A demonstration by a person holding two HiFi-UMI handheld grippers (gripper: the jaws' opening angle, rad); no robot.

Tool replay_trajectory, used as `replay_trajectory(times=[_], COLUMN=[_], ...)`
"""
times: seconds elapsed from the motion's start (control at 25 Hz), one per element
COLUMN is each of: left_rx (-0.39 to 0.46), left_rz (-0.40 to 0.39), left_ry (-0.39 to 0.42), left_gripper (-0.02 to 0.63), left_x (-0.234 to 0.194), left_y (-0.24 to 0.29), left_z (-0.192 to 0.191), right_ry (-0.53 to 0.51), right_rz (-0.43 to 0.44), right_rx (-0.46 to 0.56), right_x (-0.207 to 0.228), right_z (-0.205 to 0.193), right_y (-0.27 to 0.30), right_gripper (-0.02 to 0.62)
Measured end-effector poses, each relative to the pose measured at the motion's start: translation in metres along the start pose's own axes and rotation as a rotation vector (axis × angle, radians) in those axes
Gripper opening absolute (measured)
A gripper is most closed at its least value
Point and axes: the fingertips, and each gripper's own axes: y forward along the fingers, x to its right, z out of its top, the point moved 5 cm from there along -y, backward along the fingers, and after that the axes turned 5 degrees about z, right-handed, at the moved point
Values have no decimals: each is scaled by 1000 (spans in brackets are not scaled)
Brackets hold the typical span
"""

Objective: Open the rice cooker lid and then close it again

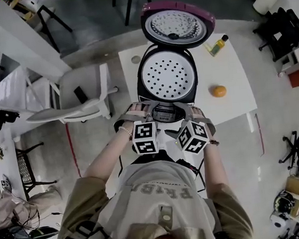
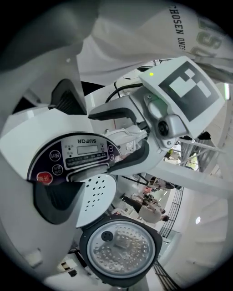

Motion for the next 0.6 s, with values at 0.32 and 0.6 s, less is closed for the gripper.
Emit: replay_trajectory(times=[0.32,0.6], left_rx=[99,217], left_rz=[-51,-53], left_ry=[-157,-276], left_gripper=[495,495], left_x=[-7,-29], left_y=[-11,-34], left_z=[0,-4], right_ry=[143,264], right_rz=[-74,-157], right_rx=[194,373], right_x=[14,30], right_z=[6,17], right_y=[-20,-45], right_gripper=[434,434])
